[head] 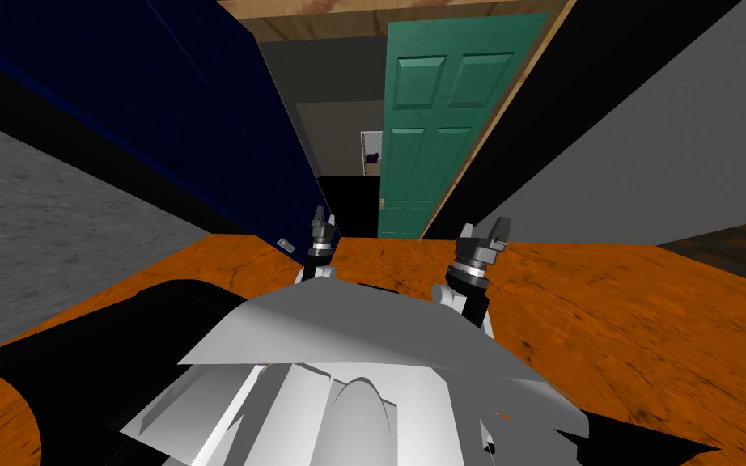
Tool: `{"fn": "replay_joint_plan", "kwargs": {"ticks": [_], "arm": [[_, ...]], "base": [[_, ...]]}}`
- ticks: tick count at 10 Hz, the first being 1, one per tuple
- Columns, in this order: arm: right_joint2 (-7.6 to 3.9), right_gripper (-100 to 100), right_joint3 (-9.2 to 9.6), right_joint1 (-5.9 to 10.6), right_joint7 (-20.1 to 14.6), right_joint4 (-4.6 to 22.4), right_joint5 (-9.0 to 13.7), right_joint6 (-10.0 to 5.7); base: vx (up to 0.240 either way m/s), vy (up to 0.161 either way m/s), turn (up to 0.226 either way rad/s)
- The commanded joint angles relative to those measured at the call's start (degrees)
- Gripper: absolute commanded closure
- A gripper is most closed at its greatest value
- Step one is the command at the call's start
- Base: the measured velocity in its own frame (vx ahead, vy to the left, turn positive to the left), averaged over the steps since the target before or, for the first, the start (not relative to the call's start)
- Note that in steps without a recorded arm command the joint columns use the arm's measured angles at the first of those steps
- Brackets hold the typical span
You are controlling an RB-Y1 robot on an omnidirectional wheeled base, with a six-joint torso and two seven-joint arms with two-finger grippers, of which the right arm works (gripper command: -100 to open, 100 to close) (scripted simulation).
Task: Pull the door open
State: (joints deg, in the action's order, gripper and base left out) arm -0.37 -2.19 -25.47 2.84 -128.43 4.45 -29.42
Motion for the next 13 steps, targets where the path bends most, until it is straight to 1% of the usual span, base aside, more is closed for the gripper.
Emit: {"fn": "replay_joint_plan", "kwargs": {"ticks": [1, 7, 13], "arm": [[-0.58, -100, -0.02, 1.03, -0.2, 2.4, -0.1, -0.31], [-2.0, -100, -0.05, 3.39, -1.0, 9.2, -0.2, -1.58], [-3.37, -100, -0.09, 6.21, -1.9, 17.4, -0.3, -3.1]], "base": [[0.102, 0.041, 0.035], [0.092, 0.038, 0.027], [0.102, 0.037, 0.034]]}}
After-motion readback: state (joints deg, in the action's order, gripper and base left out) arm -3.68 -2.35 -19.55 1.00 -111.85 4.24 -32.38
